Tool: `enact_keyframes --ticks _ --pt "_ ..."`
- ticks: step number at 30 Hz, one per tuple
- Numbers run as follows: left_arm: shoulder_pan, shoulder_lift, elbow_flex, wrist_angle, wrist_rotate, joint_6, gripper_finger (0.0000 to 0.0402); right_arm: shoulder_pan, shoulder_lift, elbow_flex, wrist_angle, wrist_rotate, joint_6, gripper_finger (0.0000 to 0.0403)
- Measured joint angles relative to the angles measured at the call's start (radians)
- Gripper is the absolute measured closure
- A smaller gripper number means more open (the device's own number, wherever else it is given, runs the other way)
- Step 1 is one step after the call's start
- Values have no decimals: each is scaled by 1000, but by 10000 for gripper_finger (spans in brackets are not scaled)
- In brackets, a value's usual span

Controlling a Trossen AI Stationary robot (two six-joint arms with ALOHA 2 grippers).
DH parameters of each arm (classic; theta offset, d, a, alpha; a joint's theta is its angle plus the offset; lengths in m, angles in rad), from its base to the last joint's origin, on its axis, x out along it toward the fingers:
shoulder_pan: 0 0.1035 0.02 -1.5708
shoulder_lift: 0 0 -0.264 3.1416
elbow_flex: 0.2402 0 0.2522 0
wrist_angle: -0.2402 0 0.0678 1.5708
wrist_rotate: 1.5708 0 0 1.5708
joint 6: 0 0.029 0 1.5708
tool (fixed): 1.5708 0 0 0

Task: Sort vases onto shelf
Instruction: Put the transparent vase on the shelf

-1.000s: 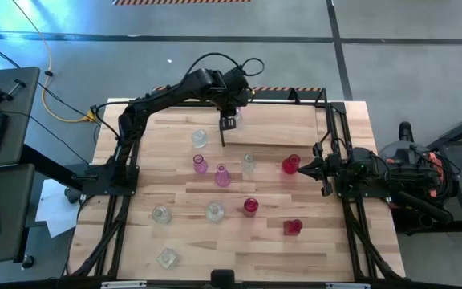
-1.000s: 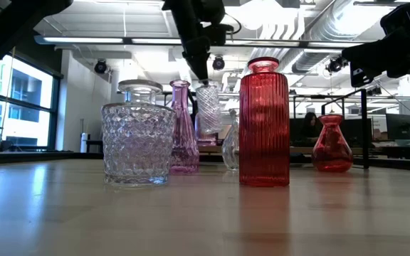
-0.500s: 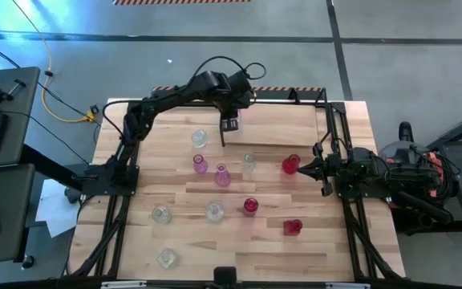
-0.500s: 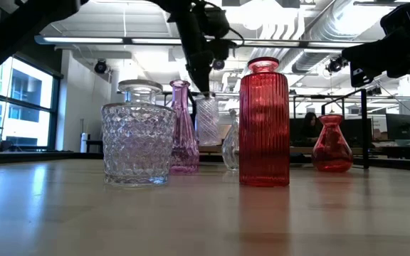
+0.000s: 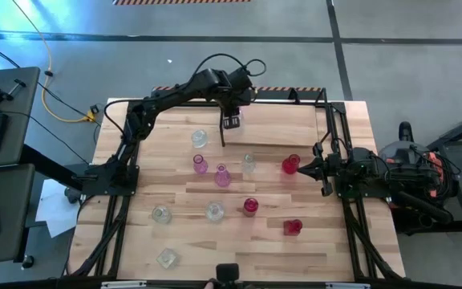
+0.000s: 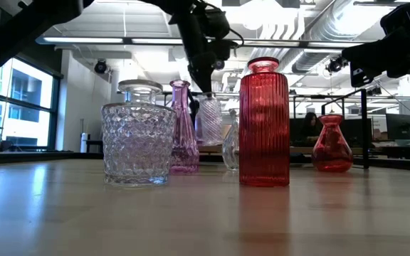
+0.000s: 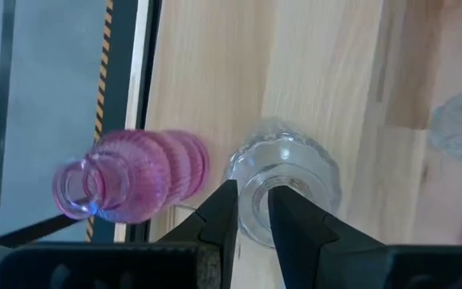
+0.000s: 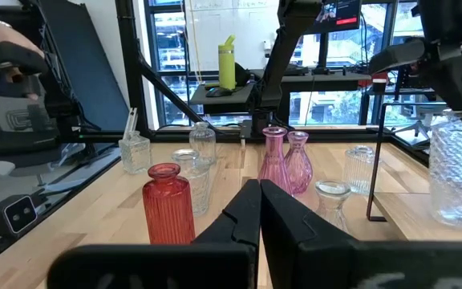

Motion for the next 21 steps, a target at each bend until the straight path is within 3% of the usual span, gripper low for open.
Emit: enact_keyframes --ticks 10,21 --pt "0 -1 3 3 36 1 281 0 0 0 0 0 0 402" --pt "-3 -2 3 5 -21 9 279 0 0 0 0 0 0 402"
